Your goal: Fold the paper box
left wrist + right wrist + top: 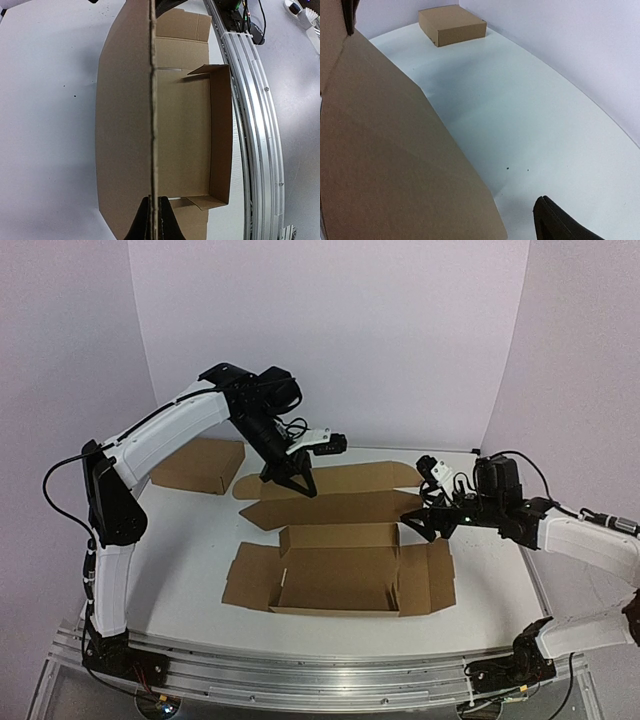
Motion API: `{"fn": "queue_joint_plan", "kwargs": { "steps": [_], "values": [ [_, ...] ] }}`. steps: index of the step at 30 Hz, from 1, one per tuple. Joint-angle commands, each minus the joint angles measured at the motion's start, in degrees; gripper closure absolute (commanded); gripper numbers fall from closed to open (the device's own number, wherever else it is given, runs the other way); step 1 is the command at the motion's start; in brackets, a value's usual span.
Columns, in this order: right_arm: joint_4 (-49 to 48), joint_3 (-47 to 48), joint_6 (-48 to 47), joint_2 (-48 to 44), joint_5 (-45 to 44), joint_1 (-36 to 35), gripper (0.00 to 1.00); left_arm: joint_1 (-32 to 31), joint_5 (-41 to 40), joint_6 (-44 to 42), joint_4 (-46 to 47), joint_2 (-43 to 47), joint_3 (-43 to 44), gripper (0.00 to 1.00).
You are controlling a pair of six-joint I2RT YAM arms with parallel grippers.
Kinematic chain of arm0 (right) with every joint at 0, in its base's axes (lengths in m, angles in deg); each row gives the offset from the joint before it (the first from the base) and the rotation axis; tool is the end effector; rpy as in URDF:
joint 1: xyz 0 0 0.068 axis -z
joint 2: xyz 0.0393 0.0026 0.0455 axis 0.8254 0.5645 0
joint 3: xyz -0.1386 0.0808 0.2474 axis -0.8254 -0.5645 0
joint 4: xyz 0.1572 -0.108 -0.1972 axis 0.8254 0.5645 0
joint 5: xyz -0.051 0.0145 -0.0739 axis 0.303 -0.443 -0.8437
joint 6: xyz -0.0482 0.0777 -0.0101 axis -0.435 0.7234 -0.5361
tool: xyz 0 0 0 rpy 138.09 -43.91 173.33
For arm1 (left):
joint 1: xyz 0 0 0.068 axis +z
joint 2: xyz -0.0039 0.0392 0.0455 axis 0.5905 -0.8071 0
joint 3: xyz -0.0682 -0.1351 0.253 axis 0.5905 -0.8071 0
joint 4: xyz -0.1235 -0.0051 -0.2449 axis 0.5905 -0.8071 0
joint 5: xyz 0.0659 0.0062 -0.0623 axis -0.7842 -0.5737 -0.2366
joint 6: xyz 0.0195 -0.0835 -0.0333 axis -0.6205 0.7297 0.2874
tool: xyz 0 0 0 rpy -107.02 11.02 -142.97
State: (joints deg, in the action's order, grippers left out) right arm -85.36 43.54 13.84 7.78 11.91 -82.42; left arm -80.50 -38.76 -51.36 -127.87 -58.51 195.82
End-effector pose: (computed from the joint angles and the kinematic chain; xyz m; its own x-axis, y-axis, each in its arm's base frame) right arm 0.2649 0.1573 0.2537 -0.1659 -0.4386 -0.8832 -0.7340 0.6530 -0.1864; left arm 0.2989 -0.3563 0.3400 0.1165 0.7545 -0.6458 0.9805 -0.1910 -0.0462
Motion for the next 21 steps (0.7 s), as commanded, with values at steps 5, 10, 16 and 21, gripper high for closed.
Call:
{"fn": "queue_joint_plan", "kwargs": {
  "steps": [5,10,16,21],
  "values": [
    [-16.06,0.20,1.64,6.23,8.93,-0.29,0.68,-0.33,0.68,-1.44,-2.83,0.93,2.61,1.00],
    [-17.23,-0.47,3.70,7.51,15.10,2.61,0.97,1.17,1.66,0.91,3.07,4.03,-2.66,0.53],
    [-19.74,-0.99,9.57,10.35,22.21,7.58,1.00,9.19,2.84,15.18,31.67,15.40,-16.40,0.17],
    [-22.73,-1.63,14.93,10.74,24.08,8.42,1.00,12.50,0.62,19.58,44.91,25.19,-31.71,0.09]
  ]
}}
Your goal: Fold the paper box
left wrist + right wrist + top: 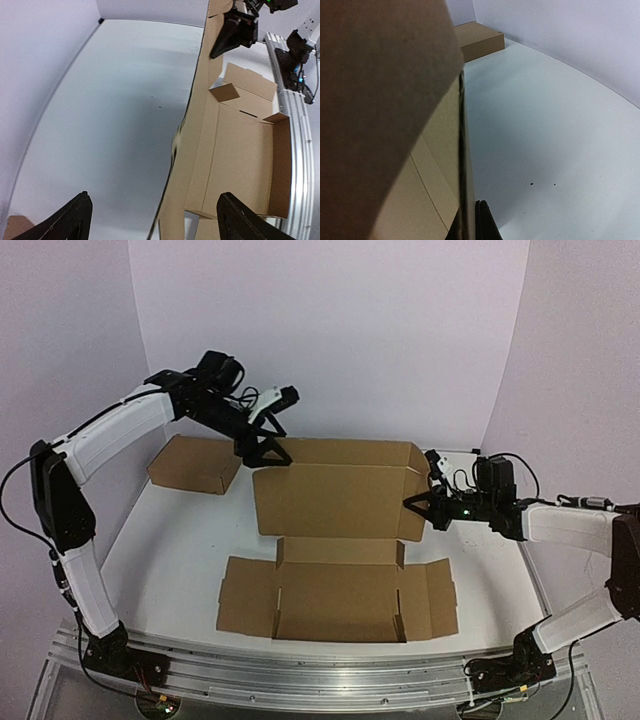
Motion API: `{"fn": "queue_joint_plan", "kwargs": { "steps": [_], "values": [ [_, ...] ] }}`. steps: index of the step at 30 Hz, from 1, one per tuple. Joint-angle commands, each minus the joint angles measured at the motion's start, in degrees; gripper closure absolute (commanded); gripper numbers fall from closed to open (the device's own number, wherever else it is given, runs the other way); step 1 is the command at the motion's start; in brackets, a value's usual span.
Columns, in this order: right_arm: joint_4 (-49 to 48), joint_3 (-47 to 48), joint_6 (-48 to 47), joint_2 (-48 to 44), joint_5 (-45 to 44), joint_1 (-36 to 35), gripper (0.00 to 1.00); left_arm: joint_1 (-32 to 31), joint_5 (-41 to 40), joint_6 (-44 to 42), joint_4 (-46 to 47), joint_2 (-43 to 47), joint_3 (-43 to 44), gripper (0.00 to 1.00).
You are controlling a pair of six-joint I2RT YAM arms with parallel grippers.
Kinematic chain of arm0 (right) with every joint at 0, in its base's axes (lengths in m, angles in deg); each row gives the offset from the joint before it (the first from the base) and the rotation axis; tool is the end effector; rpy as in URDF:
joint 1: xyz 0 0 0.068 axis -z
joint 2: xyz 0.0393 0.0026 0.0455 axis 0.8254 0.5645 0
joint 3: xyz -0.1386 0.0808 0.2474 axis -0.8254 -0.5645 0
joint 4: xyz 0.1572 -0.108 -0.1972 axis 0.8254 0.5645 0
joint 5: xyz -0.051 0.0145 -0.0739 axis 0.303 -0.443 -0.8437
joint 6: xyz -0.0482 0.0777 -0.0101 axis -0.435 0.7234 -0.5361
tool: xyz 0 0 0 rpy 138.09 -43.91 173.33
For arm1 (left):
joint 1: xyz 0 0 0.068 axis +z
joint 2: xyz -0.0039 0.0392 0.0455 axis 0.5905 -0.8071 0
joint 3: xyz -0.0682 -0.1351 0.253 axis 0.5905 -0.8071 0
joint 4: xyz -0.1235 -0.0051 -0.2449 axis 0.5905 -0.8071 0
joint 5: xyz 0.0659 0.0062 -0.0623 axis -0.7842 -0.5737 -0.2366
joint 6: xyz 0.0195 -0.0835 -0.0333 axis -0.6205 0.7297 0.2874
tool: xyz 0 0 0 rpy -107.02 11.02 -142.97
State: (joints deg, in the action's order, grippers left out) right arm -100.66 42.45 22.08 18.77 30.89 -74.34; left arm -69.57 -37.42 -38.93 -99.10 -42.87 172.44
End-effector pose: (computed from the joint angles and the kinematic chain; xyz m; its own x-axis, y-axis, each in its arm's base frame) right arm 0.3033 0.1511 0.2290 -0.2248 -0.2419 -0.9439 -0.8070 0.5892 0.0412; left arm 0.3461 -0.2852 0.3661 -0.0206 0.5895 -0.8075 0.9876 0.1378 0.0754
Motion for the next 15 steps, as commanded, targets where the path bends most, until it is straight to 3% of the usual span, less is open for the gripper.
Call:
{"fn": "queue_joint_plan", "kwargs": {
  "steps": [1,8,12,15],
  "values": [
    [-8.71,-0.81,7.66,-0.64,5.28,0.35,1.00,2.67,-0.07,9.65,19.26,11.62,-12.62,0.06],
    [-10.62,-1.71,8.99,-2.17,7.23,1.40,1.00,6.74,7.20,23.40,35.27,23.77,-44.40,0.04],
    [-11.45,-2.58,7.39,-1.73,9.39,2.59,1.00,6.83,7.92,30.22,43.38,23.89,-52.52,0.10],
    [-11.48,-2.09,6.30,-0.52,10.90,3.27,1.00,6.76,5.56,32.37,48.90,22.17,-56.02,0.22]
  ]
}}
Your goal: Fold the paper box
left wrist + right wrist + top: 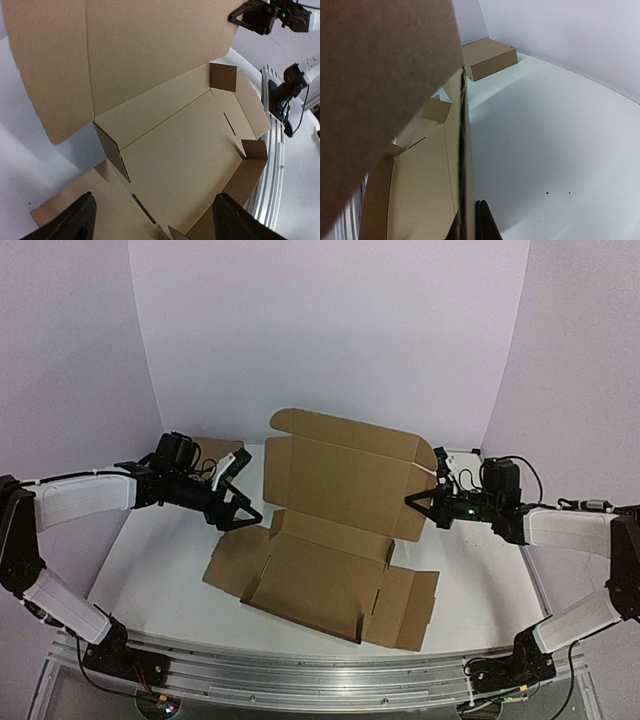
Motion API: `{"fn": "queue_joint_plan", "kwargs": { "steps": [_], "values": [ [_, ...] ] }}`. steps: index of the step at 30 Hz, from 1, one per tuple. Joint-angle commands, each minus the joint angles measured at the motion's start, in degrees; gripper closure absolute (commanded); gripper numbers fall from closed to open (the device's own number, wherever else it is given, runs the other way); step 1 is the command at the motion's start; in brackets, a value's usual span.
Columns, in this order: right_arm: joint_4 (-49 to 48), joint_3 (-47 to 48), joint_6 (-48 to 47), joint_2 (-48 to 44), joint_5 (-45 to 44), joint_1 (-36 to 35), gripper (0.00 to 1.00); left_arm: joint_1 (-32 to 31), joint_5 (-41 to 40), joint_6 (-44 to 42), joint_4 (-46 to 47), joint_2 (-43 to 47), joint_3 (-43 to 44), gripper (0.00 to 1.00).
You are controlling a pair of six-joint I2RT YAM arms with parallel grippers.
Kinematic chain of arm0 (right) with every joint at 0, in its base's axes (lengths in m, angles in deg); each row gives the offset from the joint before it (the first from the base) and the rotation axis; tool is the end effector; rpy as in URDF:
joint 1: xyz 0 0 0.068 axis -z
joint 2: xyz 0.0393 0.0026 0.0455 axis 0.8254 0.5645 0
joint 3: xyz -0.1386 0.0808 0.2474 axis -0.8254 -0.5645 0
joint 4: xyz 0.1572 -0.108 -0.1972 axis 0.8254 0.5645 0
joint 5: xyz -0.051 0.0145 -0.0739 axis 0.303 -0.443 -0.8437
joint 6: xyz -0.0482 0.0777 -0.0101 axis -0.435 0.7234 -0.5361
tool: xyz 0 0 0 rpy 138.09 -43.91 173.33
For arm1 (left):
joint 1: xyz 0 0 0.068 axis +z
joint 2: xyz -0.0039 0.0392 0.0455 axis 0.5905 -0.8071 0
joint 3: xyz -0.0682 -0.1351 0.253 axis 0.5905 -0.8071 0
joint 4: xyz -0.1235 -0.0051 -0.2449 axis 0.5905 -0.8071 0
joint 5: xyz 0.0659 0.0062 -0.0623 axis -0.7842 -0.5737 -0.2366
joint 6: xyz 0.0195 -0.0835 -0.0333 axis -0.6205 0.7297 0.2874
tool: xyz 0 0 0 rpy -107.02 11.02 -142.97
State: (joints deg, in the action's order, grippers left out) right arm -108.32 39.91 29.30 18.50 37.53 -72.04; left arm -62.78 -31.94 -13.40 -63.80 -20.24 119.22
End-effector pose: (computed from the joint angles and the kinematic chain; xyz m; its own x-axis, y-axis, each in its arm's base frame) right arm 0.3006 0.1443 0.2335 -0.2413 -0.1217 -0.9628 -0.8237 0.5502 0.1368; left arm 0.2814 -0.2012 0.2446 -0.4347 0.3733 -0.8195 0.8742 0.3937 -0.2843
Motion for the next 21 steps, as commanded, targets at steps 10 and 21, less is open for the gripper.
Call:
{"fn": "queue_joint_plan", "kwargs": {
  "steps": [10,21],
  "values": [
    [-4.04,-0.43,-8.48,-1.45,-0.99,-1.64,1.00,-8.95,-25.45,6.84,27.22,-9.88,-3.57,0.42],
    [-2.47,-3.52,-12.92,-3.93,-6.25,-3.91,1.00,-10.92,-32.54,4.87,26.80,-14.85,1.44,0.59]
  ]
}}
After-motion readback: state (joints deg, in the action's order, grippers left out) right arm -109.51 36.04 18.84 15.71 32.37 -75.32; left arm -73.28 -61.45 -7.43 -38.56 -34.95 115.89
